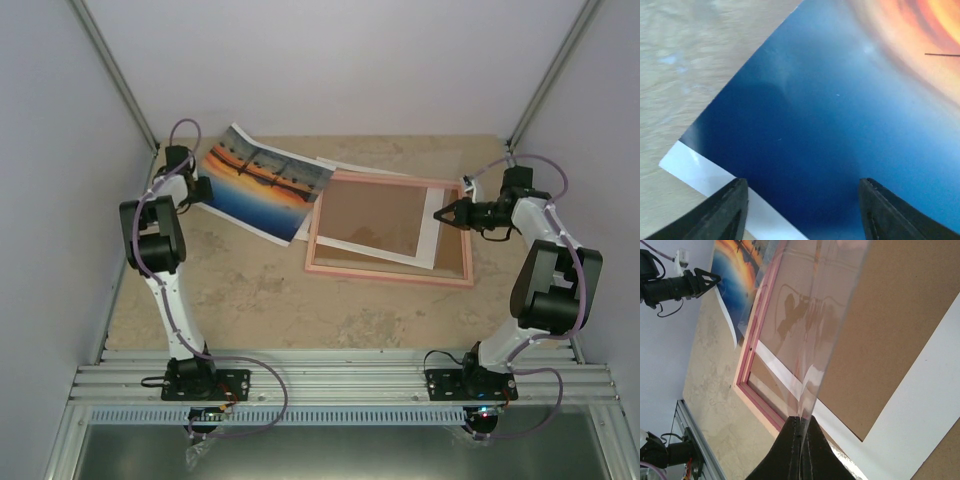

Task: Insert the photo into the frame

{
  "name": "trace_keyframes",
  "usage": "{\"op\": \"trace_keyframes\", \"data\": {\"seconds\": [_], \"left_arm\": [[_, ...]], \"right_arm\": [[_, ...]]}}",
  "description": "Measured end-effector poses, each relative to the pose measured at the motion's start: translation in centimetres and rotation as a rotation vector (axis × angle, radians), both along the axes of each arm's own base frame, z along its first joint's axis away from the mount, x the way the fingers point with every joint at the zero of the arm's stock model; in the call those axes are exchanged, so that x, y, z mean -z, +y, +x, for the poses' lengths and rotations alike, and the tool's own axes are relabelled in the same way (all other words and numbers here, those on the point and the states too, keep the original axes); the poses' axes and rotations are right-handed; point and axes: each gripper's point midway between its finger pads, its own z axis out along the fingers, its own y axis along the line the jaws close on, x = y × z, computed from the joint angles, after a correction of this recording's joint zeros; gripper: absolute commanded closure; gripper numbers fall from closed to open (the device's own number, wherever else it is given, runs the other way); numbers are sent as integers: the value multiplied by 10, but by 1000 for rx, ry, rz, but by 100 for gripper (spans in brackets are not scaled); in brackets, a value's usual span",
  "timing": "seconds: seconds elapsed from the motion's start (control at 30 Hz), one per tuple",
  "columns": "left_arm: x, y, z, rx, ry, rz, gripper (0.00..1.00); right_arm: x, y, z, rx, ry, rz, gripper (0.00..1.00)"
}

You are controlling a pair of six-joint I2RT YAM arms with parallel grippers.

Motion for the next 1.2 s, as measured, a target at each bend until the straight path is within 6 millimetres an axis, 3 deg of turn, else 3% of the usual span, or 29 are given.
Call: {"op": "trace_keyframes", "data": {"seconds": [0.13, 0.37, 0.47, 0.6, 0.67, 0.73, 0.8, 0.93, 1.13, 1.2], "left_arm": [[0, 16, -5, 35, 12, 21, 18], [-21, 2, -5, 280, 0, 50, 16], [-50, 3, 12, 335, -46, 107, 14], [-95, 16, 52, 367, -148, 210, 13], [-99, 21, 65, 374, -162, 242, 13], [-86, 24, 72, 387, -143, 253, 16], [-63, 25, 72, 399, -99, 246, 20], [-9, 23, 57, 425, 22, 197, 41], [-8, 37, 53, 379, 27, 162, 80], [-6, 46, 50, 355, 28, 157, 87]], "right_arm": [[0, 0, 0, -3, -1, -1, 99], [0, 0, -1, -6, -5, -2, 100], [0, 0, -1, -8, -6, -3, 100], [0, 0, -2, -11, -6, -4, 100], [1, 1, -2, -13, -5, -4, 100], [1, 1, -2, -14, -4, -5, 99], [1, 1, -3, -14, -2, -5, 99], [1, 1, -3, -15, -2, -5, 99], [2, 0, -4, -18, 2, -12, 100], [3, 0, -6, -20, 7, -14, 99]]}}
